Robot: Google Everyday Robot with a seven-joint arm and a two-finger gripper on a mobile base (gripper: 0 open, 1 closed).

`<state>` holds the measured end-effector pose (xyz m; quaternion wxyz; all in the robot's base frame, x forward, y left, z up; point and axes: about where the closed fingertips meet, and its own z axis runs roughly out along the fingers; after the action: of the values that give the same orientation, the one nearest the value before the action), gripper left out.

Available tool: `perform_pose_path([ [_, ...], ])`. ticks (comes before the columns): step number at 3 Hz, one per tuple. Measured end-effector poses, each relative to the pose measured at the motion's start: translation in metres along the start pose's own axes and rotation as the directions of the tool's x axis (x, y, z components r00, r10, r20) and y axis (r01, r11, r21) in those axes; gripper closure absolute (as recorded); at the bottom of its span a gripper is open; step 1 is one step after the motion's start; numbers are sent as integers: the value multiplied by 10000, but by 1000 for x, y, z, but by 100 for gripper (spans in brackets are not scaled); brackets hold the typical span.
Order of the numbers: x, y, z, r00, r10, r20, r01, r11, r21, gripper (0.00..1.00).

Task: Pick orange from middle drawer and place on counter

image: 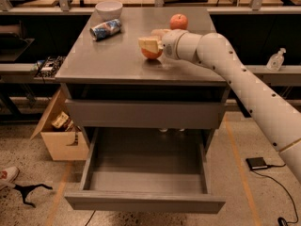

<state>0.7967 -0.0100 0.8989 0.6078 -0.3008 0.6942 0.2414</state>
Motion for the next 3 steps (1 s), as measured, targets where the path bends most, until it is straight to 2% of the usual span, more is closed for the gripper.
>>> perform_pose_path([
  [1, 0, 2, 1, 10000, 2, -3, -2, 10000, -30, 5],
  [2, 0, 3, 3, 10000, 3, -5, -3, 10000, -57, 0],
  [3, 0, 3, 3, 10000, -20, -6, 20, 10000, -73, 0],
])
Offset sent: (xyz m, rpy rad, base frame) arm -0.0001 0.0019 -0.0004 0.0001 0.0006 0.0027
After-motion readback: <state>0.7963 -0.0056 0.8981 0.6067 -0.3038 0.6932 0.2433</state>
